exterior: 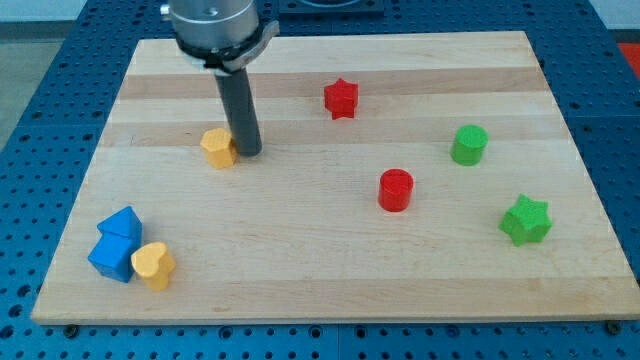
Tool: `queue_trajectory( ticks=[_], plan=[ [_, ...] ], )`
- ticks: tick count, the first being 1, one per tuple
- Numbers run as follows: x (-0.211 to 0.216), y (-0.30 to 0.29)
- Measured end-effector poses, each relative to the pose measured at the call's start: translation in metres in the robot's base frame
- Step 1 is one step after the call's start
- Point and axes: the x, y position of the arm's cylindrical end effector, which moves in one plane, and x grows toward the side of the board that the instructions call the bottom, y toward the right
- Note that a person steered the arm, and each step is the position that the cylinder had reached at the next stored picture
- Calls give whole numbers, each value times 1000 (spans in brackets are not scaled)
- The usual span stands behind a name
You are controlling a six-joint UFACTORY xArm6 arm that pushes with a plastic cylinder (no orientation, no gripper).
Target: Push the yellow hexagon into the yellow heart
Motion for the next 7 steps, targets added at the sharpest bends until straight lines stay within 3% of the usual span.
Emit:
queue_trajectory(
  ticks=[1, 2, 5, 7],
  plan=[
    [-57, 13],
    [-51, -9],
    [48, -57],
    [88, -63]
  ],
)
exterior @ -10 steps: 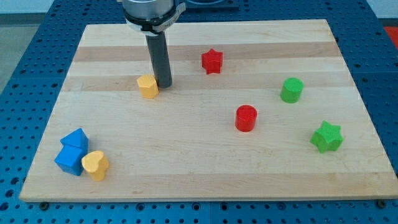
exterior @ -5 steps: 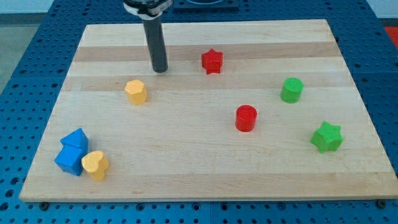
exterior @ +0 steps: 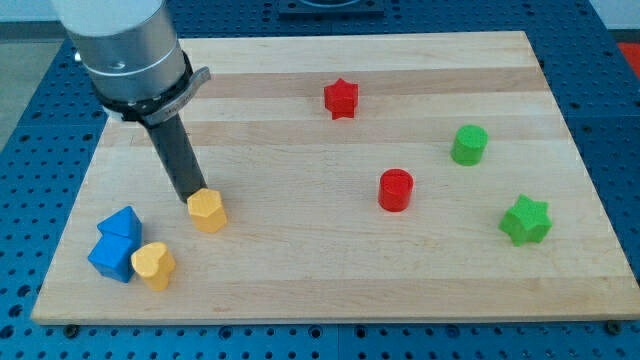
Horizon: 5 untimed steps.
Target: Push the yellow hexagon into the yellow heart
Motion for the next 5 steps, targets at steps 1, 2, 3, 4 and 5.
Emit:
queue_trajectory(
  ticks=[1, 2, 3, 4, 5],
  plan=[
    [0, 0],
    [-23, 13],
    [-21, 21],
    [-14, 22],
    [5, 26]
  ],
)
